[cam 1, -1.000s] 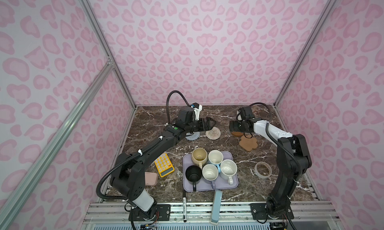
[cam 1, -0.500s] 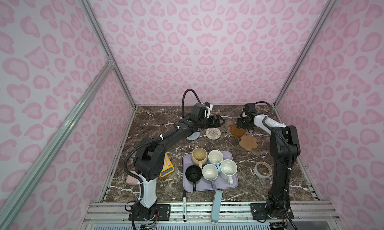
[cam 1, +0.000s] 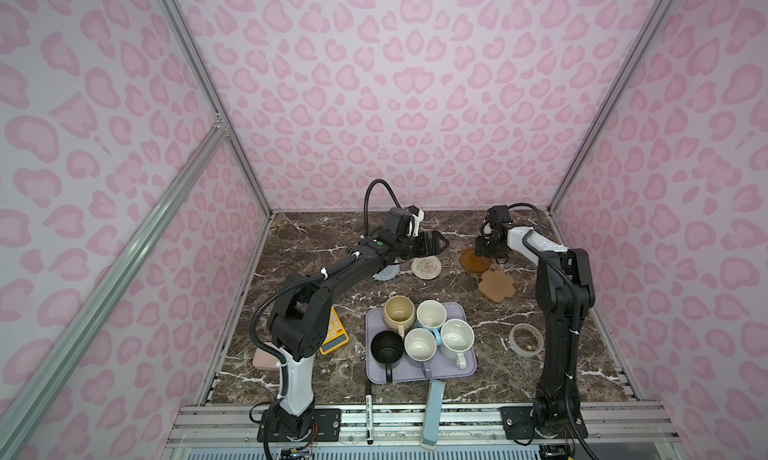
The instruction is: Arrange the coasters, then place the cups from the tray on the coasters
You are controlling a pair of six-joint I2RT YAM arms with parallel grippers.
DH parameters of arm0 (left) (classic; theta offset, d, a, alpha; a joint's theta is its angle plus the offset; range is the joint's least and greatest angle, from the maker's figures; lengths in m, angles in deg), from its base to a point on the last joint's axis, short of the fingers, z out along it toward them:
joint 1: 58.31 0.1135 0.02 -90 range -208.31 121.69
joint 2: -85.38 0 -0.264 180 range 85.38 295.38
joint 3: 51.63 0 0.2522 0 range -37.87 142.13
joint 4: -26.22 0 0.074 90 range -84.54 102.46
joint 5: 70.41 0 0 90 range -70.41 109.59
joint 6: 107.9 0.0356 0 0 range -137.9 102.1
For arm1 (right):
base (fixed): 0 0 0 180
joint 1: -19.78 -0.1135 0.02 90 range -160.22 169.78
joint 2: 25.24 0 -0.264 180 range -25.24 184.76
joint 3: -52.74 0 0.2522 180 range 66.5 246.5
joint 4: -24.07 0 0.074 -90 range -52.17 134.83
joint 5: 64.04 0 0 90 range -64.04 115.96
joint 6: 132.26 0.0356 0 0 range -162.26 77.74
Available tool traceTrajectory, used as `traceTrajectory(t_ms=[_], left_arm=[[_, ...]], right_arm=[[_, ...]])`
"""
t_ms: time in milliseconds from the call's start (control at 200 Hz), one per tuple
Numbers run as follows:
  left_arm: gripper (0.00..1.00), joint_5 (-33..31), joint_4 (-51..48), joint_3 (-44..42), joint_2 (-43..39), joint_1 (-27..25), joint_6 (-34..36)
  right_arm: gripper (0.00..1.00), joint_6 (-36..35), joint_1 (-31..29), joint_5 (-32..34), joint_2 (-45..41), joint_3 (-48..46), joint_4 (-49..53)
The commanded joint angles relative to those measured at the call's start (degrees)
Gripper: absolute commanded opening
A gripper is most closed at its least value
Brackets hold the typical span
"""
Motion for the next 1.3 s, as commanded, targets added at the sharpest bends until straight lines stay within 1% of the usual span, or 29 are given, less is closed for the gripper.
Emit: traceTrajectory(t_ms=[0,70,130,325,445,585,705,760,850,1040,1295], left_arm=[[1.00,-0.3,0.1,-0.9,-1.3,0.0,0.3],[0.99,-0.5,0.1,-1.3,-1.7,0.0,0.4],[0.99,-0.8,0.1,-1.8,-2.1,0.1,0.4],[1.00,-1.4,0.8,-3.7,-3.8,0.0,0.2],[0.99,-1.9,0.6,-4.1,-4.4,0.0,0.4],[0.99,-2.1,0.4,-4.4,-4.9,0.0,0.5],[0.99,-2.6,0.4,-5.4,-5.7,0.0,0.5],[0.99,-2.8,0.4,-6.0,-6.3,0.0,0.5],[0.99,-3.2,0.6,-7.0,-7.2,0.0,0.3],[0.99,-3.3,0.9,-7.8,-7.9,0.0,0.1],[0.99,-3.7,1.2,-8.9,-8.8,0.0,0.0]], right_arm=[[0.55,-0.2,-0.5,-1.3,0.5,-1.4,4.8],[0.54,0.0,-0.6,-1.4,-0.5,-2.8,4.3],[0.51,0.1,-0.8,-1.7,-1.5,-3.8,3.9],[0.49,0.4,-1.2,-1.2,-4.2,-6.4,3.1],[0.49,-0.2,-1.8,-1.1,-3.4,-6.0,3.5],[0.48,-0.8,-4.2,-0.6,-3.1,-6.0,3.9],[0.45,-0.2,-5.9,1.7,-2.8,-5.7,5.9],[0.45,-0.1,-6.4,2.7,-2.6,-5.3,7.6],[0.45,-0.1,-7.1,2.4,-2.7,-6.0,8.7],[0.45,0.8,-8.5,2.4,-5.1,-8.9,7.8],[0.47,0.8,-8.4,2.8,-4.9,-6.9,8.5]])
